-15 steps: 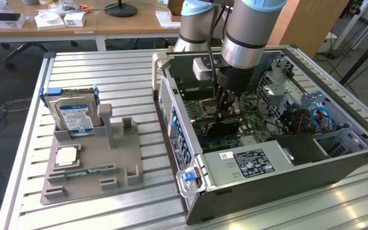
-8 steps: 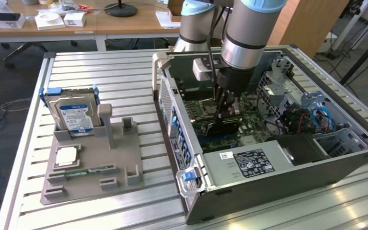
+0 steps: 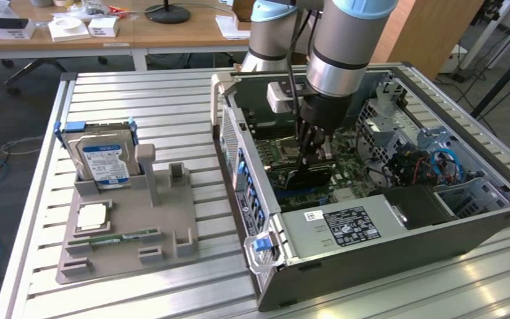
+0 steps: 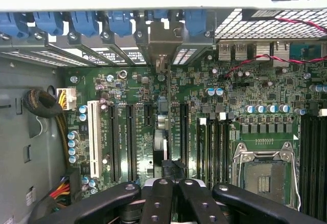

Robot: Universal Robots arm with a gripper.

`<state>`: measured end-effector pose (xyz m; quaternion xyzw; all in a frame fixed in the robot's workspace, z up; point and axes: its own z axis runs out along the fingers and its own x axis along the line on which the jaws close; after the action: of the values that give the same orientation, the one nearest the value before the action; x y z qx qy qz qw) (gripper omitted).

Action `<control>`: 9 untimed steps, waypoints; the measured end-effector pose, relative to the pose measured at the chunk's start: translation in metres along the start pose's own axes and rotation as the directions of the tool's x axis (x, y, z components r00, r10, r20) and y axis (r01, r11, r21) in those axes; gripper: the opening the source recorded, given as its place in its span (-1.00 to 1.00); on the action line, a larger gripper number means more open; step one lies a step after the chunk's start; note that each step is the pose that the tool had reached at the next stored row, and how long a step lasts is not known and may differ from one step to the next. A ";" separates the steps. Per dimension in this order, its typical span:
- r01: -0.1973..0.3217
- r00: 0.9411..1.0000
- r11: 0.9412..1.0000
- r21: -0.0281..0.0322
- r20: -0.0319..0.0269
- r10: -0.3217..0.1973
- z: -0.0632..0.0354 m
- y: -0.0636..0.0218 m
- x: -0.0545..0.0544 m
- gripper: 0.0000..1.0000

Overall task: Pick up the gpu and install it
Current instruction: 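Press down on the gpu until it lock into place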

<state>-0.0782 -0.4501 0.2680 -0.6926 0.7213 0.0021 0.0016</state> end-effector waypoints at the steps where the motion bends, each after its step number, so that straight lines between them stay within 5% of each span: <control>1: 0.000 1.000 1.000 0.000 0.000 0.000 0.0000 0.0000 0.000 -0.80; 9: 0.000 1.000 1.000 0.000 0.000 0.000 0.0000 0.0002 0.001 -0.80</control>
<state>-0.0785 -0.4512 0.2680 -0.6926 0.7213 0.0022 0.0017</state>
